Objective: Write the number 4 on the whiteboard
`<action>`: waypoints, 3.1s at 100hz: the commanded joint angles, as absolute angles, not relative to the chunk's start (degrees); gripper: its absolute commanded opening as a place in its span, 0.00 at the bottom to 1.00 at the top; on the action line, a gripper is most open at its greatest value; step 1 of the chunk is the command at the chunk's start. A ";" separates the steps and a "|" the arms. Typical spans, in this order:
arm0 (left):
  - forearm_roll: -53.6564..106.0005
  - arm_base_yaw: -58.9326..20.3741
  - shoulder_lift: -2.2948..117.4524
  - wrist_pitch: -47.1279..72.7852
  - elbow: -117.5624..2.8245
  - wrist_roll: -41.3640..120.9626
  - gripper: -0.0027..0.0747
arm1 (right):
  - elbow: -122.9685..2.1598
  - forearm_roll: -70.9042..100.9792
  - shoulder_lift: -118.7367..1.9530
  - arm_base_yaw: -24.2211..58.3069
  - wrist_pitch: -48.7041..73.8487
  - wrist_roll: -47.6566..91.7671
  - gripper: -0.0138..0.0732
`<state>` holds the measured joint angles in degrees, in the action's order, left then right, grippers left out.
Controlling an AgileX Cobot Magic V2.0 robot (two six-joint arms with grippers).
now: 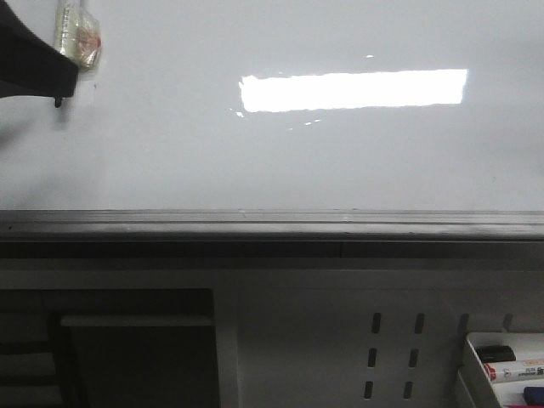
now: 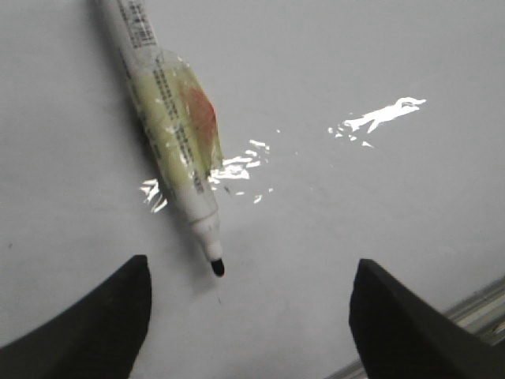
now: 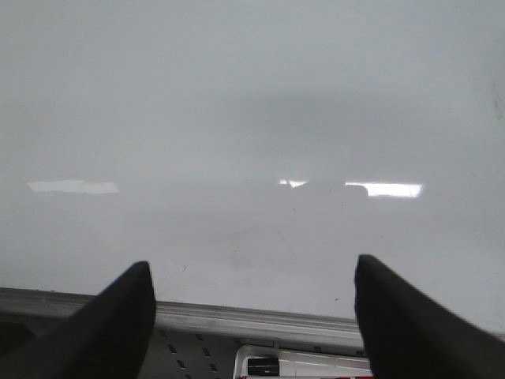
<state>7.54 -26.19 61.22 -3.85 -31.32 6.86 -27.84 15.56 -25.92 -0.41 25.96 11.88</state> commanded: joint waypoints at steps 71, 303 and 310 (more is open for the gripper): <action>4.08 -23.13 72.15 -13.57 -39.95 7.01 0.22 | -29.77 16.23 -26.71 -0.66 22.16 12.14 0.71; 46.55 -29.68 67.43 54.42 -60.01 71.53 0.01 | -76.48 42.57 -78.81 31.77 61.74 70.09 0.36; 46.55 -29.68 67.43 54.42 -60.01 71.53 0.01 | -76.48 42.57 -78.81 31.77 62.13 70.09 0.36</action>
<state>43.13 -29.28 68.84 55.73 -58.02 71.39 -74.47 40.77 -80.41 31.87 62.30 69.30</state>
